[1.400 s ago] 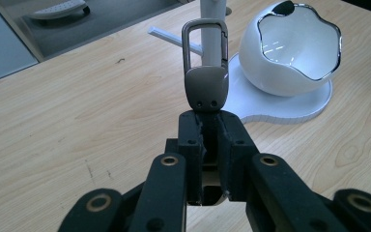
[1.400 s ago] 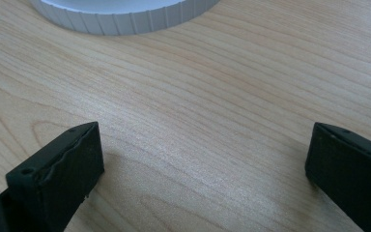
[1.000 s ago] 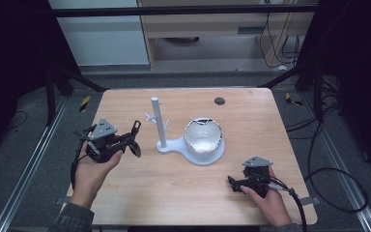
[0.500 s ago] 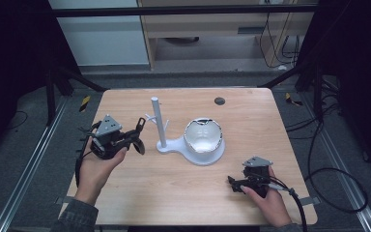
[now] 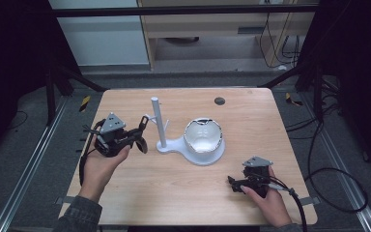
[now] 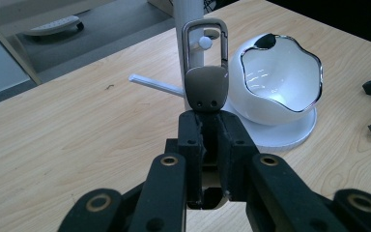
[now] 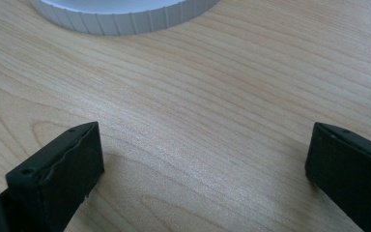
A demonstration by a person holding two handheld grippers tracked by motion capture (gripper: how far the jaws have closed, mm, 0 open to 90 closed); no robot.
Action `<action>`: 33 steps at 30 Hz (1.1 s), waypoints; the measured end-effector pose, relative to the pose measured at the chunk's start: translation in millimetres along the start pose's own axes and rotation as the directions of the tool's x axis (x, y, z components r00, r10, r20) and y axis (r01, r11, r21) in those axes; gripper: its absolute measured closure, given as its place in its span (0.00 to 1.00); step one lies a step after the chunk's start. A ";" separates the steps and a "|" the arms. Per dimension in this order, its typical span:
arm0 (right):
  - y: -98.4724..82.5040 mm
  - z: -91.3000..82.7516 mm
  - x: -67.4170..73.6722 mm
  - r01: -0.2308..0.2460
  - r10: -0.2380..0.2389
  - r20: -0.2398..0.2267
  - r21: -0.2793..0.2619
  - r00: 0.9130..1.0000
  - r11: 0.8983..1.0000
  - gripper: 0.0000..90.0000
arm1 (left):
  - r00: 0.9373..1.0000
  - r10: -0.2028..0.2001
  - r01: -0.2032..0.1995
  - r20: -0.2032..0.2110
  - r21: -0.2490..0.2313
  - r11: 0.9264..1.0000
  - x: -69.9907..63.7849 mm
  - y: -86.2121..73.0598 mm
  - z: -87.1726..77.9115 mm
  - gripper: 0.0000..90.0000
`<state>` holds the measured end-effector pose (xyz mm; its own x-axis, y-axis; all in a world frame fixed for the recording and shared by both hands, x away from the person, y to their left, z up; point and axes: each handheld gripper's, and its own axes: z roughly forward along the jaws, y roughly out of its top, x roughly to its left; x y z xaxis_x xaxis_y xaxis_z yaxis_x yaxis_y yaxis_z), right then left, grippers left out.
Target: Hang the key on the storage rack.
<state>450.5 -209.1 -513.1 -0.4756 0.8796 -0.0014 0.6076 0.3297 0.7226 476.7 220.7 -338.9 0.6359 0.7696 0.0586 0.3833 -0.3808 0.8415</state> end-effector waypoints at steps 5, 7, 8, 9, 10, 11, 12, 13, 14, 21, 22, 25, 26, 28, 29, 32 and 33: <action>0.0 0.0 0.0 0.000 0.000 0.000 0.000 1.000 1.000 0.01 | 1.000 0.004 -0.004 -0.004 0.003 1.000 0.8 1.9 1.5 0.90; 0.0 0.0 0.0 0.000 0.000 0.000 0.000 1.000 1.000 0.01 | 1.000 0.002 -0.002 -0.004 0.004 1.000 1.3 2.7 3.1 0.90; 0.0 0.0 0.0 0.000 0.000 0.000 0.000 1.000 1.000 0.01 | 1.000 0.008 -0.008 -0.003 0.008 1.000 1.4 2.9 3.8 0.90; 0.0 0.0 0.0 0.000 0.000 0.000 0.000 1.000 1.000 0.01 | 1.000 0.009 -0.009 -0.003 0.011 1.000 1.0 3.0 4.5 0.90; 0.0 0.0 0.0 0.001 -0.001 0.000 0.000 1.000 1.000 0.00 | 1.000 0.008 -0.008 -0.003 0.011 1.000 0.5 3.1 5.3 0.90; 0.0 0.0 0.0 0.001 -0.001 0.000 0.000 1.000 1.000 0.00 | 1.000 0.008 -0.008 -0.003 0.011 1.000 0.5 3.1 5.3 0.90; 0.0 0.0 0.0 0.000 0.000 0.000 0.000 1.000 1.000 0.00 | 1.000 0.011 -0.011 -0.003 0.013 1.000 0.6 3.4 6.5 0.90; 0.0 0.0 0.0 0.001 -0.001 0.000 0.000 1.000 1.000 0.00 | 1.000 0.005 -0.005 -0.002 0.011 1.000 0.4 3.4 7.2 0.90; 0.0 0.0 0.0 0.000 0.000 0.000 0.000 1.000 1.000 0.00 | 1.000 0.011 -0.011 -0.002 0.015 1.000 0.9 3.6 7.6 0.90; 0.0 0.0 0.0 0.001 -0.001 0.000 0.000 1.000 1.000 0.01 | 1.000 0.012 -0.012 -0.008 0.023 1.000 1.1 3.9 11.7 0.90; 0.0 0.0 0.0 0.000 0.000 0.000 0.000 1.000 1.000 0.01 | 1.000 0.012 -0.011 -0.008 0.022 1.000 1.4 4.0 12.4 0.90; 0.0 0.0 0.0 0.001 -0.001 0.000 0.000 1.000 1.000 0.01 | 1.000 0.009 -0.008 -0.008 0.022 1.000 1.4 4.1 13.8 0.90; 0.0 0.0 -0.1 0.001 -0.001 0.000 0.000 1.000 1.000 0.00 | 1.000 0.010 -0.010 -0.004 0.025 1.000 0.9 4.3 15.3 0.90; 0.0 0.0 0.0 0.000 0.000 0.000 0.000 1.000 1.000 0.00 | 1.000 0.015 -0.014 -0.004 0.029 0.999 1.0 4.3 15.8 0.90; 0.0 0.0 0.0 0.001 -0.001 0.000 0.000 1.000 1.000 0.01 | 1.000 0.015 -0.015 -0.005 0.030 0.999 0.9 4.3 16.7 0.90; 0.0 0.0 0.0 0.000 0.000 0.000 0.000 1.000 1.000 0.01 | 1.000 0.010 -0.009 -0.008 0.032 0.999 2.0 4.2 19.1 0.90; 0.0 0.0 0.0 0.000 0.000 0.000 0.000 1.000 1.000 0.01 | 1.000 0.008 -0.008 -0.006 0.031 0.999 2.3 4.2 19.9 0.90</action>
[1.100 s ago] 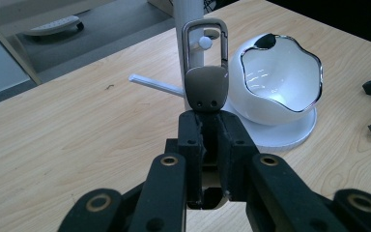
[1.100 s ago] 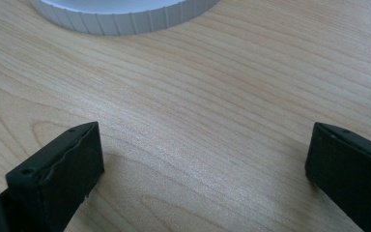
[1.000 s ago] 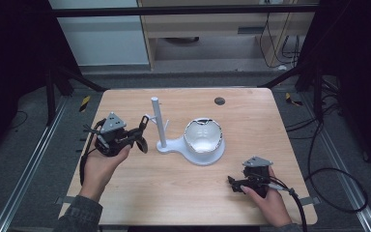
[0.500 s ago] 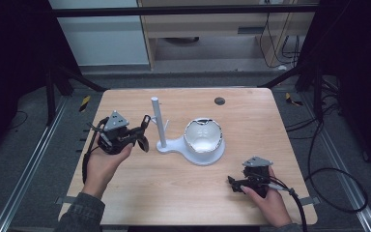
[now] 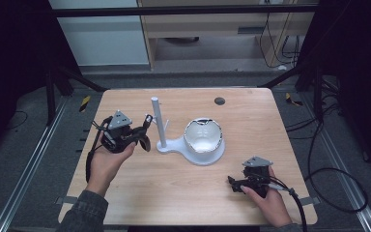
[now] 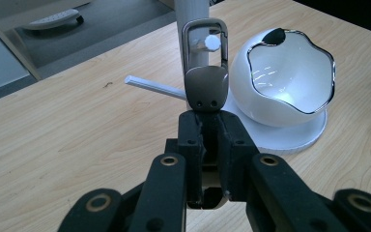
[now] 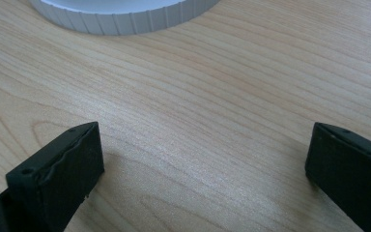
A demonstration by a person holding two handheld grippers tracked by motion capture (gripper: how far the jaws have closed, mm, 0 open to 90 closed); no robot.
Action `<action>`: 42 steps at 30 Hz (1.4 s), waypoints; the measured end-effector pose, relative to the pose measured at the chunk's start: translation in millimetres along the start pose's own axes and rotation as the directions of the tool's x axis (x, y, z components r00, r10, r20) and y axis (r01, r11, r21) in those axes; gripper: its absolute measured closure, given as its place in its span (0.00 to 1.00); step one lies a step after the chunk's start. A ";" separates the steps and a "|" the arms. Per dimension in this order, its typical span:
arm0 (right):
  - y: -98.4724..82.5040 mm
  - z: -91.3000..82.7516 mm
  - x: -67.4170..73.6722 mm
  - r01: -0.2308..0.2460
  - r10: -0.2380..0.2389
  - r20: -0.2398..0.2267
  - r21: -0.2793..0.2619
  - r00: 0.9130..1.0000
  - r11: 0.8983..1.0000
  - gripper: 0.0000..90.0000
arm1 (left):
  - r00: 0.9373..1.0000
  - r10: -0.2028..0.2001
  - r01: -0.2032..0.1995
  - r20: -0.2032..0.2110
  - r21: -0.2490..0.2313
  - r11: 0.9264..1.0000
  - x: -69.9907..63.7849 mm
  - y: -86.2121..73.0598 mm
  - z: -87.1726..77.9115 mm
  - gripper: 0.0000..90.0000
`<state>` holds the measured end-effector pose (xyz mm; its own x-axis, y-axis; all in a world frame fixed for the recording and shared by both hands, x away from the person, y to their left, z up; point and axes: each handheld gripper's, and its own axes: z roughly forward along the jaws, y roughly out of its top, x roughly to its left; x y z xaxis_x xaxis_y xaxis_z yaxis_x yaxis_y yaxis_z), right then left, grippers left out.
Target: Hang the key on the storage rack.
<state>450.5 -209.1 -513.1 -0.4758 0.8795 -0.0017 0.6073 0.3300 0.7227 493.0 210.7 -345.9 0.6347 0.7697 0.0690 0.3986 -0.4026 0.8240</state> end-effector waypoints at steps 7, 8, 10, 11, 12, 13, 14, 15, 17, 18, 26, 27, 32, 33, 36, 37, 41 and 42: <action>0.0 0.0 0.0 0.000 0.000 0.000 0.000 1.000 1.000 0.01 | 1.000 -0.009 0.009 0.002 0.002 1.000 0.1 0.7 3.8 0.90; 0.0 0.0 0.0 0.000 0.000 0.000 0.000 1.000 1.000 0.01 | 1.000 -0.011 0.011 0.003 -0.001 1.000 0.3 0.7 4.7 0.90; 0.0 0.0 0.0 0.000 0.000 0.000 0.000 1.000 1.000 0.00 | 1.000 -0.016 0.016 0.003 0.001 1.000 0.8 0.7 6.1 0.90; 0.0 0.0 0.0 0.000 0.000 0.000 0.000 1.000 1.000 0.00 | 1.000 -0.018 0.018 0.003 0.000 1.000 1.1 0.6 6.9 0.90; 0.0 0.0 0.0 0.000 0.000 0.000 0.000 1.000 1.000 0.01 | 1.000 -0.019 0.019 0.004 0.002 1.000 1.3 0.6 7.6 0.90; 0.0 0.0 0.0 0.000 0.000 0.000 0.000 1.000 1.000 0.01 | 1.000 -0.021 0.021 0.004 0.000 1.000 1.2 0.6 8.4 0.90; 0.0 0.0 0.0 0.000 0.000 0.000 0.000 1.000 1.000 0.00 | 1.000 -0.021 0.021 0.005 0.000 1.000 1.4 0.7 9.2 0.90; 0.0 0.0 0.0 0.000 0.000 0.000 0.000 1.000 1.000 0.00 | 1.000 -0.021 0.021 0.005 0.000 1.000 1.4 0.8 9.8 0.90; 0.0 0.0 0.0 0.000 0.000 0.000 0.000 1.000 1.000 0.00 | 1.000 -0.020 0.020 0.007 0.002 1.000 1.2 0.9 11.2 0.90; 0.0 0.0 0.0 0.000 0.000 0.000 0.000 1.000 1.000 0.01 | 1.000 -0.020 0.020 0.007 0.002 1.000 1.2 0.9 11.2 0.90; 0.0 0.0 0.0 0.000 0.000 0.000 0.000 1.000 1.000 0.00 | 1.000 -0.025 0.025 0.004 0.006 1.000 0.6 1.1 17.8 0.90; 0.0 0.0 0.0 0.000 0.000 0.000 0.000 1.000 1.000 0.01 | 1.000 -0.025 0.025 0.005 0.006 1.000 0.8 1.0 18.6 0.90; 0.0 0.0 0.0 0.000 0.000 0.000 0.000 1.000 1.000 0.00 | 1.000 -0.026 0.026 0.004 0.010 1.000 0.8 1.1 21.0 0.90; 0.0 0.0 0.0 0.000 0.000 0.000 0.000 1.000 1.000 0.00 | 1.000 -0.021 0.021 0.007 0.015 1.000 0.4 1.5 21.9 0.90; 0.0 0.0 0.0 0.000 0.000 0.000 0.000 1.000 1.000 0.01 | 1.000 -0.016 0.016 0.005 0.018 1.000 -1.1 1.5 23.6 0.90; 0.0 0.0 0.0 0.000 0.000 0.000 0.000 1.000 1.000 0.01 | 1.000 -0.015 0.015 0.006 0.019 1.000 -1.3 1.5 23.9 0.90; 0.0 0.0 0.0 0.000 0.000 0.000 0.000 1.000 1.000 0.00 | 1.000 -0.016 0.016 0.006 0.019 1.000 -1.0 1.3 24.7 0.90; 0.0 0.0 0.0 0.001 -0.001 0.000 0.000 1.000 1.000 0.00 | 1.000 -0.018 0.018 0.008 0.018 1.000 -0.9 1.1 24.9 0.90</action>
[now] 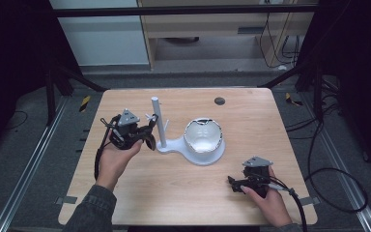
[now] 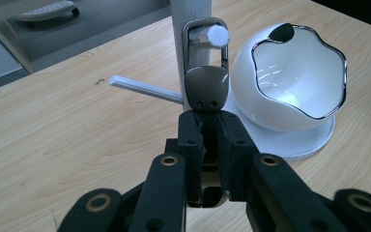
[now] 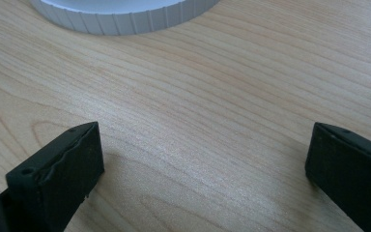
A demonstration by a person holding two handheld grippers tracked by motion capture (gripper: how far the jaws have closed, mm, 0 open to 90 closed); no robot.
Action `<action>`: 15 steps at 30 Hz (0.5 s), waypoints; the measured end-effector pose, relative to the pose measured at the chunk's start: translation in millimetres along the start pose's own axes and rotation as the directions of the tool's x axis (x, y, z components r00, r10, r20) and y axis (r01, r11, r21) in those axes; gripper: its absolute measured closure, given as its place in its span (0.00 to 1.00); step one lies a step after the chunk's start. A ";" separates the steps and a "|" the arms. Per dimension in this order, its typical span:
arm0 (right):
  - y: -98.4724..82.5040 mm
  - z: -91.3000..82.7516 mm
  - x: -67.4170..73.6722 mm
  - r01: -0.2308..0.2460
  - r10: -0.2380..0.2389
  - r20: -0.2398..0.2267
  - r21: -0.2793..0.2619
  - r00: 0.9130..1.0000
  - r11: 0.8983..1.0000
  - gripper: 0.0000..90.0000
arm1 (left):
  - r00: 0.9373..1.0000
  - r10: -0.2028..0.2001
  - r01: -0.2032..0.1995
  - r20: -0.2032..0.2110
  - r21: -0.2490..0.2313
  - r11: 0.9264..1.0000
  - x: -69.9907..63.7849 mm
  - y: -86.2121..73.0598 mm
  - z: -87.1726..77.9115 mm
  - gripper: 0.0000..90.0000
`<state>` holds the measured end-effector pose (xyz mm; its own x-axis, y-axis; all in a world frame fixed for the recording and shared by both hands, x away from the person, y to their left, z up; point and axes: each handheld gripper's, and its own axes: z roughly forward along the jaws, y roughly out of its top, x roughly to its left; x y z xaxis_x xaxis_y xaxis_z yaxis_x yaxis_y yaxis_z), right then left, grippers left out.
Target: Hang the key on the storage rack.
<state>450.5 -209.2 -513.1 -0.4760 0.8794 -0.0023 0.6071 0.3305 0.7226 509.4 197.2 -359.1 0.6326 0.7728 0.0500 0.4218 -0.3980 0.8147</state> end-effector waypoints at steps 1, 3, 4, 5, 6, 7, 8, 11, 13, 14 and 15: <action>0.0 0.0 0.0 -0.001 0.001 0.000 0.000 1.000 1.000 0.00 | 1.000 0.001 -0.001 0.000 0.000 1.000 0.2 -0.2 0.0 0.90; 0.0 0.0 0.0 0.000 0.000 0.000 0.000 1.000 1.000 0.01 | 1.000 0.002 -0.002 0.000 0.005 1.000 0.5 -0.9 0.1 0.90; 0.0 0.0 0.0 0.000 0.000 0.000 0.000 1.000 1.000 0.00 | 1.000 0.001 -0.001 0.000 0.002 1.000 0.7 -1.5 0.6 0.90; 0.0 0.0 0.0 0.000 0.000 0.000 0.000 1.000 1.000 0.00 | 1.000 -0.004 0.004 0.000 0.000 1.000 0.4 -2.1 1.2 0.90; 0.0 0.0 0.1 -0.001 0.001 0.000 0.000 1.000 1.000 0.00 | 1.000 -0.001 0.001 0.000 0.002 1.000 0.4 -2.7 1.5 0.90; 0.0 0.0 0.0 -0.001 0.001 0.000 0.000 1.000 1.000 0.01 | 1.000 0.000 0.000 0.001 0.002 1.000 0.3 -3.2 1.8 0.90; 0.0 0.0 0.1 -0.001 0.001 0.000 0.000 1.000 1.000 0.01 | 1.000 -0.002 0.002 0.002 -0.001 1.000 -0.1 -3.7 2.2 0.90; 0.0 0.0 0.0 -0.001 0.001 0.000 0.000 1.000 1.000 0.01 | 1.000 -0.002 0.002 0.001 -0.001 1.000 0.1 -4.0 3.0 0.90; 0.0 0.0 0.0 0.000 0.000 0.000 0.000 1.000 1.000 0.01 | 1.000 -0.004 0.004 -0.003 -0.004 1.000 -0.1 -3.9 3.5 0.90; 0.0 0.0 0.0 0.000 0.000 0.000 0.000 1.000 1.000 0.01 | 1.000 -0.005 0.005 -0.003 -0.003 1.000 -0.1 -3.9 3.9 0.90; 0.0 0.0 0.0 0.000 0.000 0.000 0.000 1.000 1.000 0.00 | 1.000 -0.004 0.004 -0.007 -0.001 1.000 -0.5 -3.8 4.3 0.90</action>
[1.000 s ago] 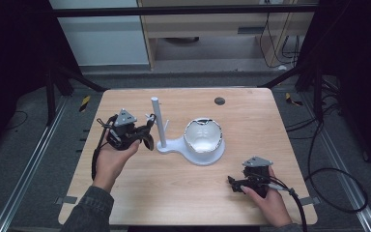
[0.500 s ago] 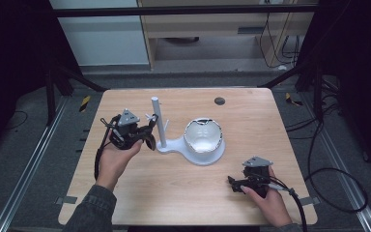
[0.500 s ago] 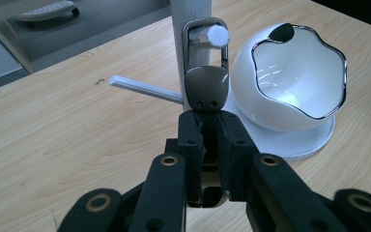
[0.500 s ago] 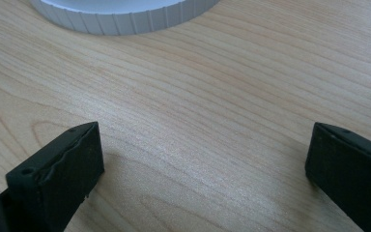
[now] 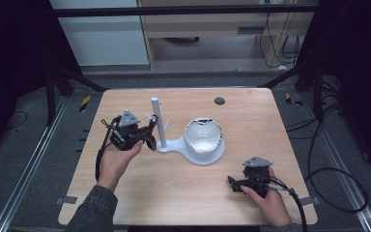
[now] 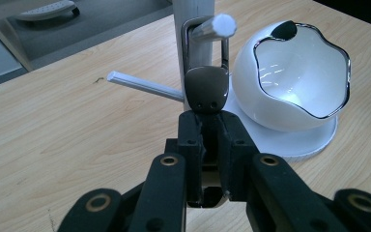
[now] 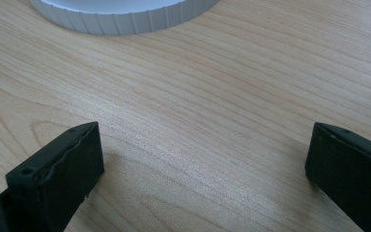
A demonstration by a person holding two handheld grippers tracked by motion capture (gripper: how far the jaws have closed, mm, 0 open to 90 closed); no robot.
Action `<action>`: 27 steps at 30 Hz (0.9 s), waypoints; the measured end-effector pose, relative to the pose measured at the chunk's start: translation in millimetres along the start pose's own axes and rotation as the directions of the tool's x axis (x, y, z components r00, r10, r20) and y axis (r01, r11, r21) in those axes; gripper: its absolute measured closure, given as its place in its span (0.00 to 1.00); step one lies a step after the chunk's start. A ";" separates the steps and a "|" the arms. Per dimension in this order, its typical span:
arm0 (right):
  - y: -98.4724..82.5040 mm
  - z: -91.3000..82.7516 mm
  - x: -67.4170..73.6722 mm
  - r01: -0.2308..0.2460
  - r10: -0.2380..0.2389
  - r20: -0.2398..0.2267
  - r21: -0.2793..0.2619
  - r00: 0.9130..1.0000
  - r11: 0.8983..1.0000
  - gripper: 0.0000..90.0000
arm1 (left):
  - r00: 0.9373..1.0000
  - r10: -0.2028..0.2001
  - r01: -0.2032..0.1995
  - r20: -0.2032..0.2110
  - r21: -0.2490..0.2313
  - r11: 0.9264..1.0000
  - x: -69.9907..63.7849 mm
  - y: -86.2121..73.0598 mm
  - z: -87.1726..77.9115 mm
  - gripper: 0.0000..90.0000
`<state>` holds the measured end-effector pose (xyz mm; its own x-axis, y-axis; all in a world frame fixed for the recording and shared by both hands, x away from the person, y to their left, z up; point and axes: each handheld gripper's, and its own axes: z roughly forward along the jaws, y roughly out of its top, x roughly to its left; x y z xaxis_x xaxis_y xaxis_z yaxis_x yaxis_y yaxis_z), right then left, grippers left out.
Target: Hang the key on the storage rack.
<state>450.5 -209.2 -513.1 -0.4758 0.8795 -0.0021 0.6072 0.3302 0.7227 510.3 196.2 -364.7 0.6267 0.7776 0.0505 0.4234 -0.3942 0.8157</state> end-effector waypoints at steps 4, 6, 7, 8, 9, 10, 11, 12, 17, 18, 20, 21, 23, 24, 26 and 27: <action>0.0 0.0 0.0 0.000 0.000 0.000 0.000 1.000 1.000 0.01 | 1.000 0.005 -0.005 -0.001 0.000 1.000 -0.8 -0.5 2.4 0.90; 0.0 0.0 0.0 0.000 0.000 0.000 0.000 1.000 1.000 0.01 | 1.000 0.004 -0.004 -0.001 -0.002 1.000 -0.8 -1.1 3.5 0.90; 0.0 0.0 0.0 0.000 0.000 0.000 0.000 1.000 1.000 0.01 | 1.000 0.004 -0.004 -0.001 -0.002 1.000 -0.8 -1.1 3.5 0.90; 0.0 0.0 0.0 0.000 0.000 0.000 0.000 1.000 1.000 0.00 | 1.000 0.000 0.000 -0.003 -0.006 1.000 -0.9 -1.7 4.6 0.90; 0.0 0.0 0.0 0.000 0.000 0.000 0.000 1.000 1.000 0.01 | 1.000 -0.002 0.002 -0.001 -0.007 1.000 -0.8 -2.0 5.2 0.90; 0.0 0.0 0.0 0.000 0.000 0.000 0.000 1.000 1.000 0.01 | 1.000 0.001 -0.001 -0.003 -0.005 1.000 -0.7 -2.1 5.5 0.90; 0.0 0.0 0.0 0.000 0.000 0.000 0.000 1.000 1.000 0.01 | 1.000 -0.001 0.001 -0.003 -0.008 1.000 -1.0 -2.3 6.0 0.90; 0.0 0.0 0.0 0.000 0.000 0.000 0.000 1.000 1.000 0.00 | 1.000 -0.005 0.005 -0.003 -0.011 1.000 -1.5 -2.5 6.7 0.90; 0.0 0.0 0.0 0.000 0.000 0.000 0.000 1.000 1.000 0.01 | 1.000 -0.010 0.010 -0.007 -0.014 1.000 -1.8 -2.7 8.3 0.90; 0.0 0.0 0.0 0.000 0.000 0.000 0.000 1.000 1.000 0.01 | 1.000 -0.011 0.011 -0.005 -0.014 1.000 -1.9 -2.7 8.7 0.90; 0.0 0.0 0.0 0.000 0.000 0.000 0.000 1.000 1.000 0.00 | 1.000 -0.017 0.017 0.003 -0.014 1.000 -2.0 -2.8 9.4 0.90; 0.0 0.0 0.0 0.000 0.000 0.000 0.000 1.000 1.000 0.01 | 1.000 -0.021 0.021 0.007 -0.019 1.000 -2.2 -3.1 10.0 0.90; 0.0 0.0 0.0 0.000 0.000 0.000 0.000 1.000 1.000 0.01 | 1.000 -0.024 0.024 0.008 -0.020 0.999 -2.0 -3.2 10.7 0.89; 0.0 0.0 0.0 0.000 0.000 0.000 0.000 1.000 1.000 0.00 | 1.000 -0.029 0.029 0.007 -0.024 0.999 -2.0 -3.2 11.3 0.89; 0.0 0.0 0.0 0.000 0.000 0.000 0.000 1.000 1.000 0.00 | 1.000 -0.030 0.030 0.004 -0.026 0.999 -1.6 -3.4 12.2 0.89; 0.0 0.0 0.0 0.000 0.000 0.000 0.000 1.000 1.000 0.01 | 1.000 -0.031 0.031 0.003 -0.026 0.999 -1.5 -3.4 12.4 0.89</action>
<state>450.5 -209.1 -513.1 -0.4758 0.8796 -0.0017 0.6073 0.3299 0.7227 516.0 190.3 -374.6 0.6152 0.7880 0.0235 0.4257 -0.3571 0.8314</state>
